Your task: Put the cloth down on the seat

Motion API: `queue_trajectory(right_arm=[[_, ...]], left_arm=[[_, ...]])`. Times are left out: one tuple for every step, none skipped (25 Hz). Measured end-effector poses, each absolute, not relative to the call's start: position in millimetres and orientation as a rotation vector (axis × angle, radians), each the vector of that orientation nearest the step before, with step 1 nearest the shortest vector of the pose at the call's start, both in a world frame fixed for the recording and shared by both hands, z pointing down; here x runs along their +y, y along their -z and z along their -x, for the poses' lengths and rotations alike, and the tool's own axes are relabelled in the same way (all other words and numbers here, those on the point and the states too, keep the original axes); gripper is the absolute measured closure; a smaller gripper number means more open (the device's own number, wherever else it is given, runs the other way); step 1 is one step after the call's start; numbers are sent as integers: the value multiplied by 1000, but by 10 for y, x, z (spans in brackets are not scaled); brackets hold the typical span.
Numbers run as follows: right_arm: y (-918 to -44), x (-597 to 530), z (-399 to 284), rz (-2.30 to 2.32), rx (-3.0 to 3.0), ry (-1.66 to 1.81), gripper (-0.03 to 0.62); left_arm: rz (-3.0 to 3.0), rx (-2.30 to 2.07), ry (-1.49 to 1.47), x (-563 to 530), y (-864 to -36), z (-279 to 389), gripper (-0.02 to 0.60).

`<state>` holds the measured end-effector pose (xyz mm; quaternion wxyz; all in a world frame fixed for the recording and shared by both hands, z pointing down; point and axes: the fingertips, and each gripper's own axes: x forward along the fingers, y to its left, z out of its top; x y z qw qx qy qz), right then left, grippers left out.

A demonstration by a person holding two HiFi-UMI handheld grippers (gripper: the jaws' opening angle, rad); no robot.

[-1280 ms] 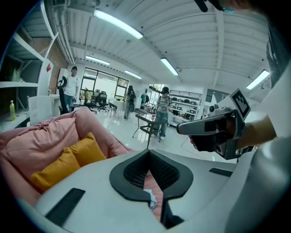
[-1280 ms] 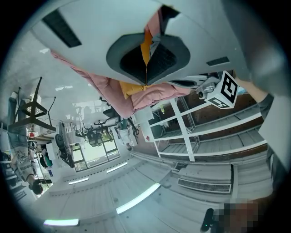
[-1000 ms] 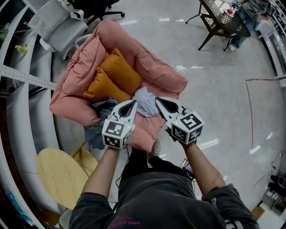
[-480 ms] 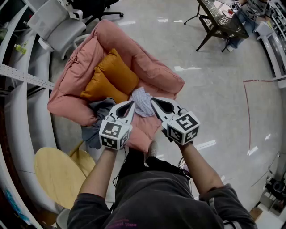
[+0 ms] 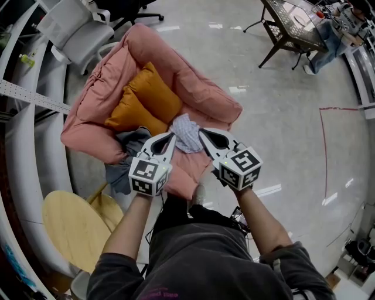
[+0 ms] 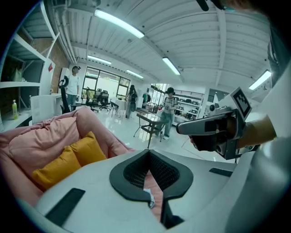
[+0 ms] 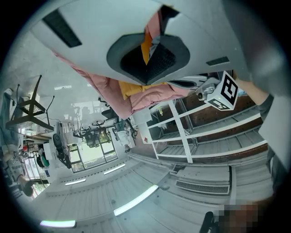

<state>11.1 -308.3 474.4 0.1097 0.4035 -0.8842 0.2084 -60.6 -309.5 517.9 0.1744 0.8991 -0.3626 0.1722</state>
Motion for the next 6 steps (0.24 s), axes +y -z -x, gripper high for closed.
queue_trajectory(right_arm=[[-4744,-3093,-107,-1185,-2599,-612,579],[-4745,-3104,-104,-1185,-2599,-612,579],[-4747,-3116,-106,-1184,-2599,-611,579],[-4750,-3131,-110,-1185,-2599,-611,579],[-4752,-3146,-117,-1186,-2599,-610,579],[-4755,-3162,-125,-1188,-2599,-610,579]], left_arm=[[-2549,-1029,-488,-3107,-5180,610,572],[-2549,-1031,-489,-3118,-5183,613,572],[-2549,-1032,-490,-3129,-5188,615,572],[-2549,-1033,-491,-3140,-5193,617,572],[-2548,-1034,-492,-3152,-5197,618,572],[-2548,-1034,-493,-3163,-5201,618,572]])
